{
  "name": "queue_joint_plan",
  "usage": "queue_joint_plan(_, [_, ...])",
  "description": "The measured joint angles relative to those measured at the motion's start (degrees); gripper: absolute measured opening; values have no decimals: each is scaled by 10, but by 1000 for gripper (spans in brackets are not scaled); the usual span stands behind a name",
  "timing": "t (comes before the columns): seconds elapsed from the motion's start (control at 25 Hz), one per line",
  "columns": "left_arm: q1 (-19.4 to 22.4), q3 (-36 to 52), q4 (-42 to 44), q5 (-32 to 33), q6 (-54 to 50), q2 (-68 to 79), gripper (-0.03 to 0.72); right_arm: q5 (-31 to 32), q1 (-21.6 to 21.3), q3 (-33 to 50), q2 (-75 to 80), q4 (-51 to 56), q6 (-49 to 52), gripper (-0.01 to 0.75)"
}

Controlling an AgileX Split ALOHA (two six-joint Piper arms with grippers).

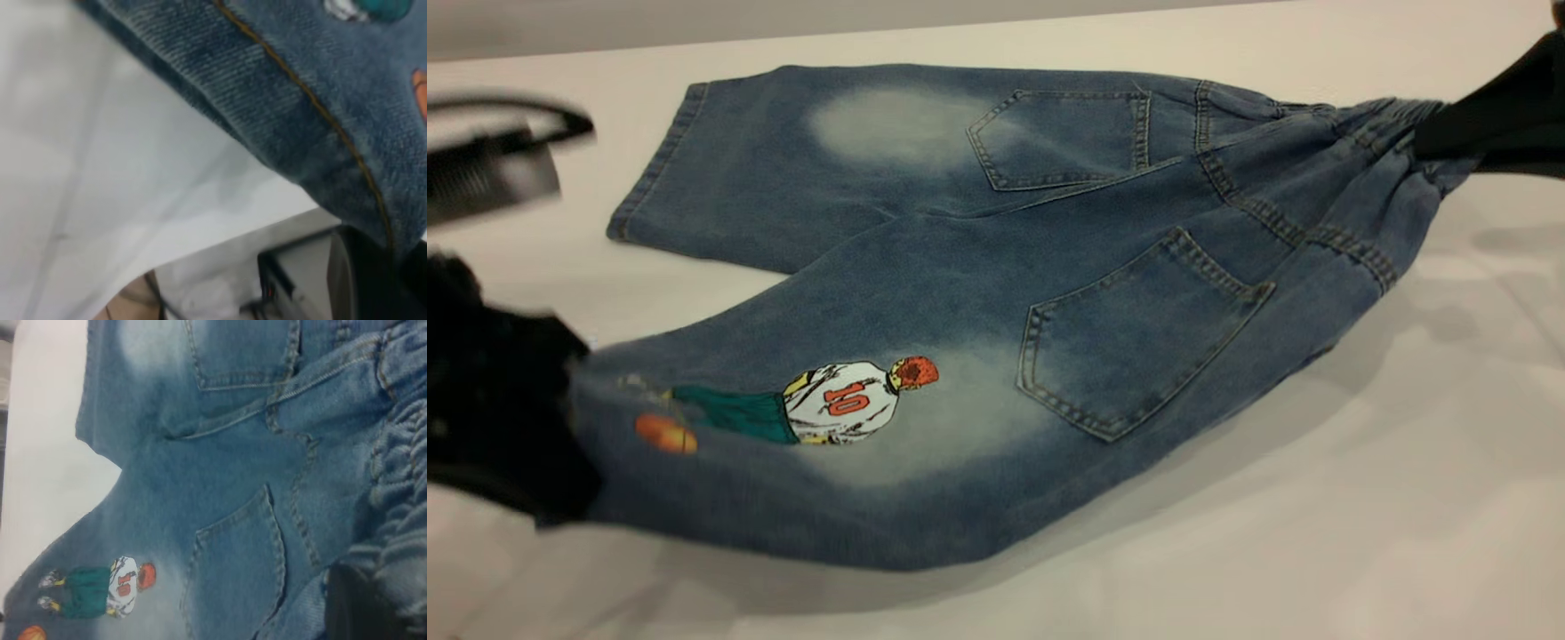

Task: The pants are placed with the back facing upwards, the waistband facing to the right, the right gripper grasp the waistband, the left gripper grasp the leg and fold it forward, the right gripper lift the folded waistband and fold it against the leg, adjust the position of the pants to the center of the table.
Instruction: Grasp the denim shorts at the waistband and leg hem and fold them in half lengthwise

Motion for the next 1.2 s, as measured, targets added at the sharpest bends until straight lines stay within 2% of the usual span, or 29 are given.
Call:
queue_joint_plan(0.28, [0, -35, 9, 13, -1, -93, 83, 0, 0, 0, -21, 5, 1, 36])
queue_joint_plan(0.48, [0, -73, 32, -3, -1, -95, 83, 3, 0, -1, -34, 16, -1, 36])
queue_joint_plan(0.76, [0, -107, 36, -56, 0, -94, 83, 21, 0, -39, -34, 18, 8, 36])
queue_joint_plan(0.96, [1, -107, 36, -133, 0, -88, 83, 17, 8, -72, -34, 17, 22, 36])
queue_joint_plan(1.2, [2, -134, 36, -179, 13, -38, 83, -3, 45, -122, -28, 9, 41, 36])
